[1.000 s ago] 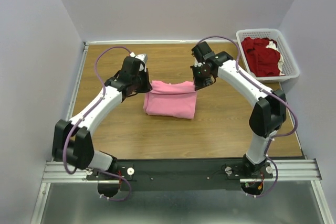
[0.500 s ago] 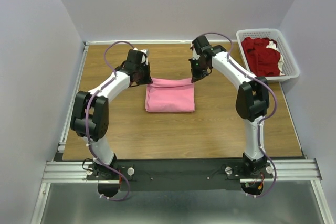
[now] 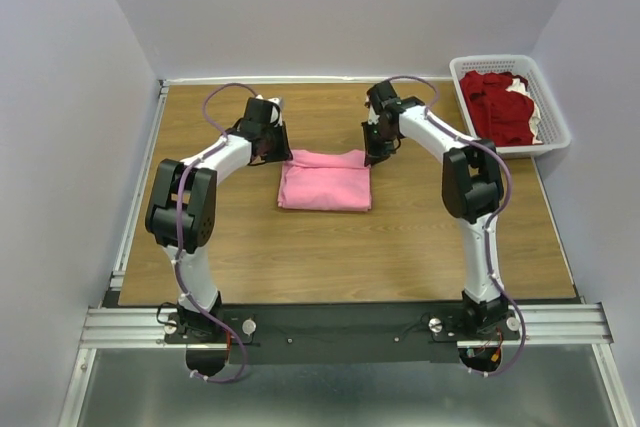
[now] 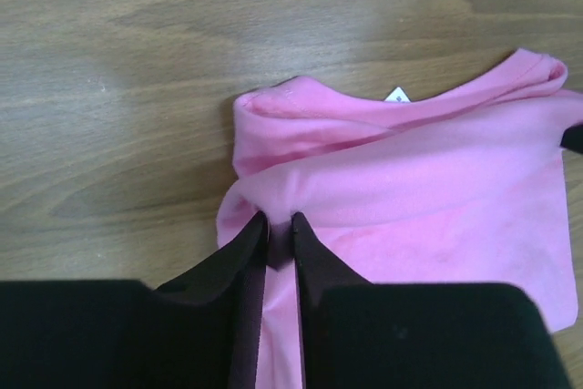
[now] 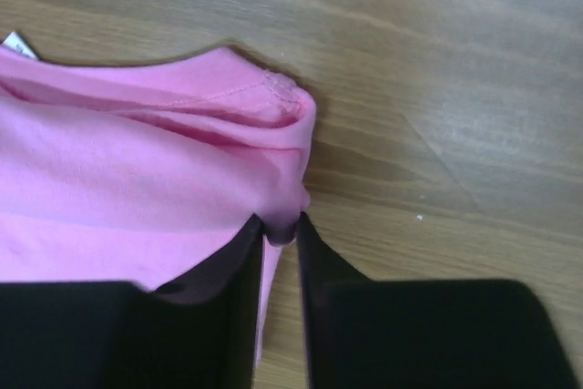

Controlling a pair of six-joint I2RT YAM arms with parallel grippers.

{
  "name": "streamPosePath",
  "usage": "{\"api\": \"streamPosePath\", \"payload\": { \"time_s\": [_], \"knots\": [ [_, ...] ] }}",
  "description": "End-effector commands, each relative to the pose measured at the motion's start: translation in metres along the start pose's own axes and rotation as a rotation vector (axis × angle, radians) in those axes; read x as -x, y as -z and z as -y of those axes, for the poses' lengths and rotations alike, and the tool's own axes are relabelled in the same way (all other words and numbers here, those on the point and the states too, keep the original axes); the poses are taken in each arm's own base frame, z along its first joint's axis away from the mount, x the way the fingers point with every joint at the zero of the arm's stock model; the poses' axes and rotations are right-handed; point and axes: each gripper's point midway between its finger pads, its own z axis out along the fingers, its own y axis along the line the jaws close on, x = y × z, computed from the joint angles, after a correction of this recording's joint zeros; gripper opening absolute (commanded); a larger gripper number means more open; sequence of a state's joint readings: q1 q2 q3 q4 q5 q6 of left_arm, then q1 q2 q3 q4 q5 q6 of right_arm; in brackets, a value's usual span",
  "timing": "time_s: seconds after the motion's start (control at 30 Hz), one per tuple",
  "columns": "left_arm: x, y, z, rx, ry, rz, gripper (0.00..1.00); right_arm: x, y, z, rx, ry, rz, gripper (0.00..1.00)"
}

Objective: Fold and stack the t-shirts
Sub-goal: Fold the tshirt

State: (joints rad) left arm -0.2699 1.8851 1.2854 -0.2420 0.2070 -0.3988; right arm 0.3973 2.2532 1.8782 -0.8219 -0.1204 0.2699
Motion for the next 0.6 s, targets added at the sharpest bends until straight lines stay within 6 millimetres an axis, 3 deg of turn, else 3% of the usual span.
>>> {"api": "streamPosePath", "payload": {
  "time_s": [0.0, 0.07, 0.1, 0.13, 0.2, 0.23, 0.27, 0.3, 0.37, 0.4, 0.47, 0.5, 0.57],
  "knots": [
    [0.029, 0.019, -0.001, 0.025, -0.018, 0.105, 0.44, 0.026, 0.032, 0.006, -0.010, -0.029, 0.143, 0.32],
    [0.040, 0.035, -0.003, 0.058, -0.010, 0.166, 0.51, 0.036, 0.049, 0.001, 0.007, -0.019, 0.221, 0.41],
    [0.040, 0.041, -0.005, 0.069, 0.012, 0.201, 0.54, 0.045, 0.074, -0.003, 0.017, -0.013, 0.286, 0.42],
    [0.055, 0.065, -0.002, 0.080, 0.019, 0.287, 0.54, 0.046, 0.078, -0.004, 0.025, -0.007, 0.317, 0.43],
    [0.049, 0.078, 0.000, 0.057, 0.032, 0.343, 0.54, 0.047, 0.094, -0.010, 0.067, 0.006, 0.364, 0.43],
    [0.053, 0.096, 0.011, 0.011, 0.032, 0.386, 0.53, 0.056, 0.114, -0.019, 0.110, 0.028, 0.434, 0.43],
    [0.042, 0.096, 0.017, -0.018, 0.024, 0.378, 0.50, 0.039, 0.107, -0.028, 0.176, 0.044, 0.401, 0.43],
    [0.034, 0.103, 0.029, -0.064, 0.008, 0.369, 0.49, 0.036, 0.116, -0.037, 0.229, 0.061, 0.415, 0.43],
    [0.017, 0.100, 0.040, -0.100, -0.007, 0.334, 0.43, 0.029, 0.113, -0.053, 0.338, 0.087, 0.415, 0.41],
    [0.005, 0.095, 0.050, -0.145, -0.021, 0.317, 0.36, 0.009, 0.103, -0.062, 0.415, 0.095, 0.360, 0.40],
    [-0.009, 0.088, 0.057, -0.180, -0.003, 0.292, 0.27, 0.007, 0.095, -0.070, 0.481, 0.095, 0.372, 0.36],
    [-0.014, 0.081, 0.058, -0.203, 0.000, 0.284, 0.18, -0.005, 0.085, -0.071, 0.509, 0.080, 0.339, 0.34],
    [-0.013, 0.074, 0.058, -0.207, 0.020, 0.292, 0.12, -0.001, 0.081, -0.078, 0.559, 0.082, 0.361, 0.31]
  ]
}}
